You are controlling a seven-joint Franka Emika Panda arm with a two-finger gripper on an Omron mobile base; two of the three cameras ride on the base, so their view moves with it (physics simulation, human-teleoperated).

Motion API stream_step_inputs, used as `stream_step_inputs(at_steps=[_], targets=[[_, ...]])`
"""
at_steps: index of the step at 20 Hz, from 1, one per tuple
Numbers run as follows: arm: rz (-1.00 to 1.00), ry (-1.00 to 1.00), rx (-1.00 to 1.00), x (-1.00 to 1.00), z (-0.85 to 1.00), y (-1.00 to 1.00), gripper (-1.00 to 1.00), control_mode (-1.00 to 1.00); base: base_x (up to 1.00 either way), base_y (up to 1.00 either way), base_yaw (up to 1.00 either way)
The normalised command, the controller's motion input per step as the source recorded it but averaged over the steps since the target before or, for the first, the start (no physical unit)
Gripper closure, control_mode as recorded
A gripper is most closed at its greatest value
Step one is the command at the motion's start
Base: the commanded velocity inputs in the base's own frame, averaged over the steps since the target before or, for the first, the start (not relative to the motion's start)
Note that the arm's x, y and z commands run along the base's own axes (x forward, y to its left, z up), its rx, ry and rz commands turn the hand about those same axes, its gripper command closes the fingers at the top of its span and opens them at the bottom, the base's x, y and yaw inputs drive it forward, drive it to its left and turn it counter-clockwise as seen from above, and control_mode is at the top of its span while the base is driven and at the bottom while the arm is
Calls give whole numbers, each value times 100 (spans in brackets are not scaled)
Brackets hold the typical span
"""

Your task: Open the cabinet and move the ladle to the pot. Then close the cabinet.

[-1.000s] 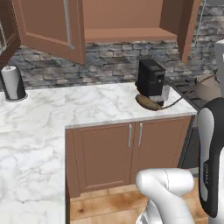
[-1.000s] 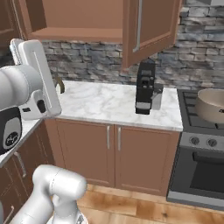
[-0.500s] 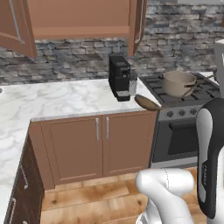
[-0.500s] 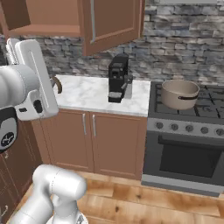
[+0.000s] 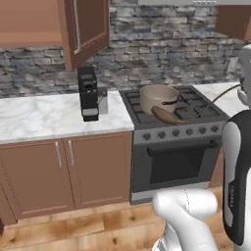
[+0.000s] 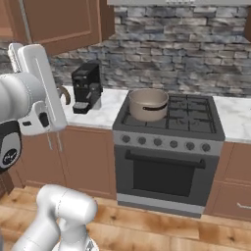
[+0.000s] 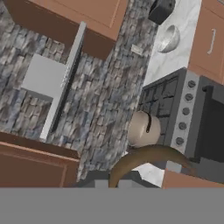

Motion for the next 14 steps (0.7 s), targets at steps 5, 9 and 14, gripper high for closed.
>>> stream_step_inputs(at_steps=[5, 9, 14], targets=[[0, 0, 0, 0, 0, 0, 100, 100, 88, -83, 0], [0, 0, 0, 0, 0, 0, 100, 100, 94, -58, 0], [0, 0, 0, 0, 0, 0, 100, 100, 78, -34, 0]])
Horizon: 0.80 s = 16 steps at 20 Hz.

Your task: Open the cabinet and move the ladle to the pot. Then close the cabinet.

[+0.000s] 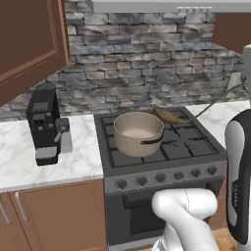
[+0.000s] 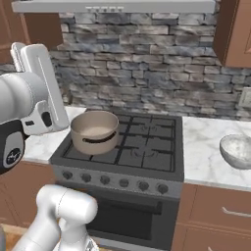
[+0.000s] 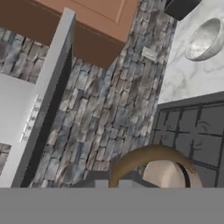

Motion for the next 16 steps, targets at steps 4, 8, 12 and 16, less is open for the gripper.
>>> stream_step_inputs(at_steps=[4, 8, 12, 16], targets=[[0, 0, 0, 0, 0, 0, 100, 100, 73, -27, 0], [0, 0, 0, 0, 0, 0, 100, 100, 75, -21, 0], [0, 0, 0, 0, 0, 0, 100, 100, 50, -23, 0], [0, 5, 0, 33, -18, -33, 100, -100, 0, 0, 0]])
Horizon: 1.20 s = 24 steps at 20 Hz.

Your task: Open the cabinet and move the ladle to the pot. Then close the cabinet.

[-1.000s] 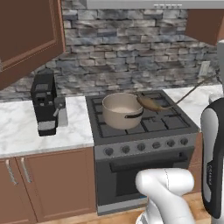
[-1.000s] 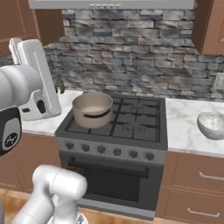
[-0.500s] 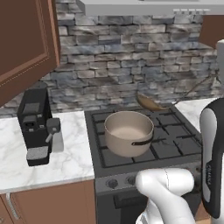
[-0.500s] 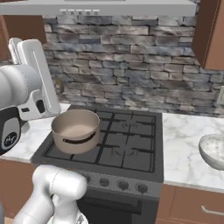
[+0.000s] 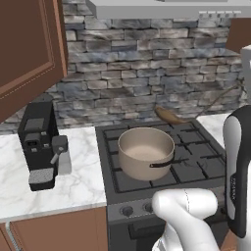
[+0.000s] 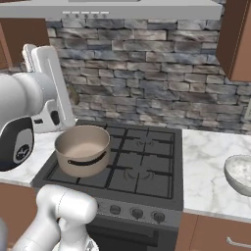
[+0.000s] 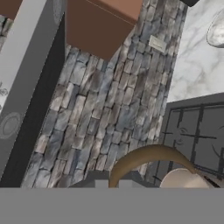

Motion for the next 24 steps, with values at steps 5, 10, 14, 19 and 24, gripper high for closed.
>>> stream_step_inputs(at_steps=[5, 10, 14, 19, 24], targets=[[0, 2, 0, 45, -24, -27, 100, -100, 0, 0, 0], [0, 1, -2, 54, -31, -4, 100, -100, 0, 0, 0], [0, 4, -4, 72, -51, 7, 100, -100, 0, 0, 0], [0, 4, -6, 66, -43, 1, 100, -100, 0, 0, 0], [0, 0, -7, 51, -31, 0, 100, -100, 0, 0, 0]])
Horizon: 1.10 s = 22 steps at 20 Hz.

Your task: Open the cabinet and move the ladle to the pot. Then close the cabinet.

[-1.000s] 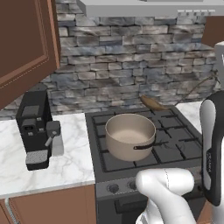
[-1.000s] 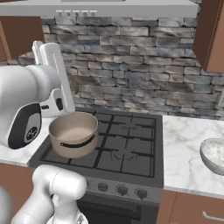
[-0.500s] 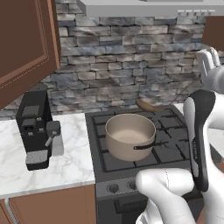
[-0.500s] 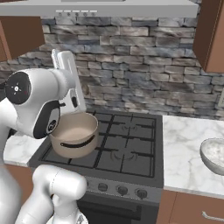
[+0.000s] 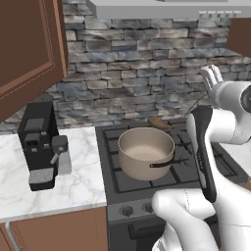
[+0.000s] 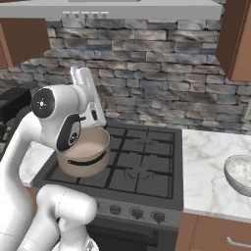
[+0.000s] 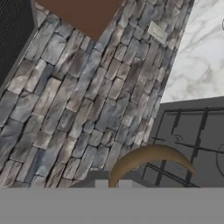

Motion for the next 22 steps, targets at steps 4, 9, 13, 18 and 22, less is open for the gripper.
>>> stream_step_inputs(at_steps=[4, 9, 13, 18, 22], targets=[[0, 0, -8, 31, -24, 3, 100, -100, 0, 0, 0], [0, 2, -8, 29, -30, 16, 100, -100, 0, 0, 0], [0, 8, -7, 38, -29, 23, 100, -100, 0, 0, 0], [0, 19, -4, 49, -25, 22, 100, -100, 0, 0, 0], [0, 15, -4, 42, -24, 21, 100, -100, 0, 0, 0]])
